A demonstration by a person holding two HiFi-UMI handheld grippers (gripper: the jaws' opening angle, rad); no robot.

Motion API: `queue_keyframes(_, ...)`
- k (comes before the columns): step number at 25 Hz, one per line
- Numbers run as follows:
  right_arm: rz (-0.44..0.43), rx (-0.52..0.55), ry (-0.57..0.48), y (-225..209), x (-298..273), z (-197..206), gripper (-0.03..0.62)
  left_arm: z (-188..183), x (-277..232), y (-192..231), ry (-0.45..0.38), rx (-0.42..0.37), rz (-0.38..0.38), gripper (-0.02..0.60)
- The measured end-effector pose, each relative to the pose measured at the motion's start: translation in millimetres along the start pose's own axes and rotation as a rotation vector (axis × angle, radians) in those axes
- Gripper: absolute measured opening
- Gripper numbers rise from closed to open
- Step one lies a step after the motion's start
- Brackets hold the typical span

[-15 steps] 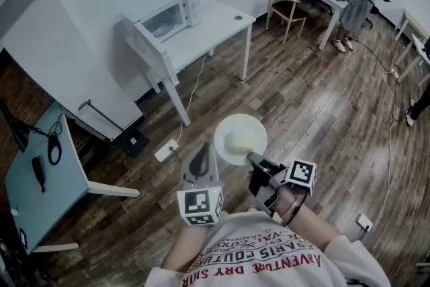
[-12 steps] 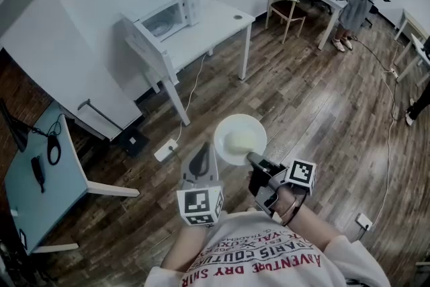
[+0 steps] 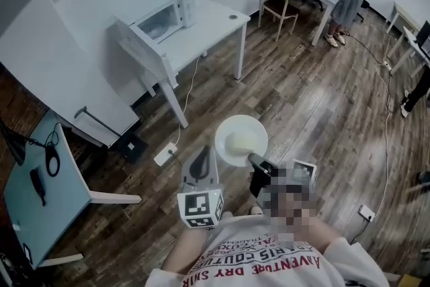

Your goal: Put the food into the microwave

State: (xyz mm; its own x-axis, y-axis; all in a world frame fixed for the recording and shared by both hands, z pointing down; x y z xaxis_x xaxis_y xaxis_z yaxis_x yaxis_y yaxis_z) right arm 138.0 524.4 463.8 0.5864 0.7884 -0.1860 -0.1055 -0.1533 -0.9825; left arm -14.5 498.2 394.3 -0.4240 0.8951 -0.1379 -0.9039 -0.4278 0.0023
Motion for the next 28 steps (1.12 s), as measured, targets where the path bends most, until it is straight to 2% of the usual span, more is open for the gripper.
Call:
queue_keyframes(8, -0.003, -0.041, -0.009, -2, -24, 24, 0.02, 11, 5, 33, 0.014, 0.011, 0.011, 0.018)
queue_keyframes(14, 0.021, -0.046, 0.022, -5, -49, 17, 0.021, 17, -10, 52, 0.033, 0.03, -0.011, 0.018)
queue_keyframes(20, 0.02, -0.053, 0.07, -6, -79, -25, 0.021, 16, -57, 59, 0.042, 0.035, -0.059, 0.018)
queue_keyframes(28, 0.012, -0.02, 0.152, 12, -122, -132, 0.021, -8, -158, 41, 0.034, 0.036, -0.129, 0.018)
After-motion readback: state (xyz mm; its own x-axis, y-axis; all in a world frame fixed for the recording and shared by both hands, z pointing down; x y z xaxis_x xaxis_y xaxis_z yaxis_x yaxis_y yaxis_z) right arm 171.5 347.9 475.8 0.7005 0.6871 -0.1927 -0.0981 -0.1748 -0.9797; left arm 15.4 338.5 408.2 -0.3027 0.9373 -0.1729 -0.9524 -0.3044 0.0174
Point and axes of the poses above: the fingertips, and each gripper's own axes: x backward along the fingers, y to its left, z out of its underside, the point moved 3 cm from there along x, backward along the fingers, and after that the axes turned 2 degrees about -x, right-handed, at the moved point
